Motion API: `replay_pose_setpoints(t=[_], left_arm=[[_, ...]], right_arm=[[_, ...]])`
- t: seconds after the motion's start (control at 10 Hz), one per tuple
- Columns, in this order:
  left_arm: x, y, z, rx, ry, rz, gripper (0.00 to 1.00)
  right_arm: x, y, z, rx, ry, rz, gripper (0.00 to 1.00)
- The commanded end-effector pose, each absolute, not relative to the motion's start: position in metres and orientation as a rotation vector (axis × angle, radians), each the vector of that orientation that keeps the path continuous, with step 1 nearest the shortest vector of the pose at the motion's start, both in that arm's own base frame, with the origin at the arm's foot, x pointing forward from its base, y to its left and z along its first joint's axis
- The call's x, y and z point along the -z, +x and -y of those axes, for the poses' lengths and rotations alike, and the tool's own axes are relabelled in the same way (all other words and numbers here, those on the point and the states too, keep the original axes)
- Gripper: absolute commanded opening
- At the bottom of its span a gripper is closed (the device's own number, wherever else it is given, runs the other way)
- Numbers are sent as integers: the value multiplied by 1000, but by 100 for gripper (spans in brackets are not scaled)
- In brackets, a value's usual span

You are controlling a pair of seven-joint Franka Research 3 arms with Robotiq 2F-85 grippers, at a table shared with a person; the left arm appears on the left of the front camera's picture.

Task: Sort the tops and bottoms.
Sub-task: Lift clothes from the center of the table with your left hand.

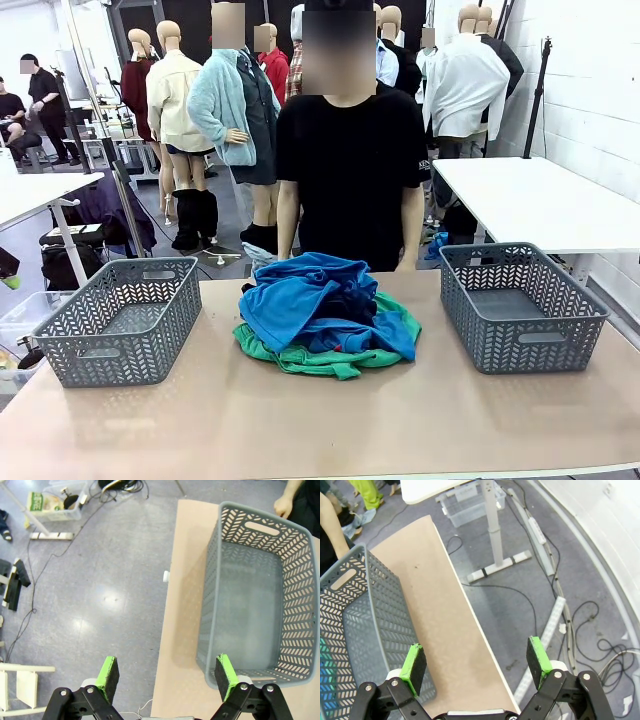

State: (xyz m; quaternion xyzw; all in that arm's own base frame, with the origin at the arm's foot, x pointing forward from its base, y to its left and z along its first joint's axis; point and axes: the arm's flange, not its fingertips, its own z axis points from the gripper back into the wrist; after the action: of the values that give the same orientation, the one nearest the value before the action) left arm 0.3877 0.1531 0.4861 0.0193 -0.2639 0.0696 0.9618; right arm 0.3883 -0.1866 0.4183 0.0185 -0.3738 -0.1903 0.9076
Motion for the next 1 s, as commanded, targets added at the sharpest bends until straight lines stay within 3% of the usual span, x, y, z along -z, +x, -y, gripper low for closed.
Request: replay_pose_setpoints(t=[0.0, 0.3, 0.6, 0.9], left_arm=[[-514, 393, -116, 14, 47, 580, 100], [-554, 400, -9, 351, 53, 647, 100], [-551, 417, 90, 645, 66, 491, 100], [-552, 396, 93, 568, 54, 566, 100]], right_arm=[[-421, 387, 187, 385, 31, 772, 100], [-421, 387, 187, 385, 31, 772, 100], [-421, 387, 187, 385, 31, 772, 100], [-421, 387, 187, 385, 31, 772, 100]])
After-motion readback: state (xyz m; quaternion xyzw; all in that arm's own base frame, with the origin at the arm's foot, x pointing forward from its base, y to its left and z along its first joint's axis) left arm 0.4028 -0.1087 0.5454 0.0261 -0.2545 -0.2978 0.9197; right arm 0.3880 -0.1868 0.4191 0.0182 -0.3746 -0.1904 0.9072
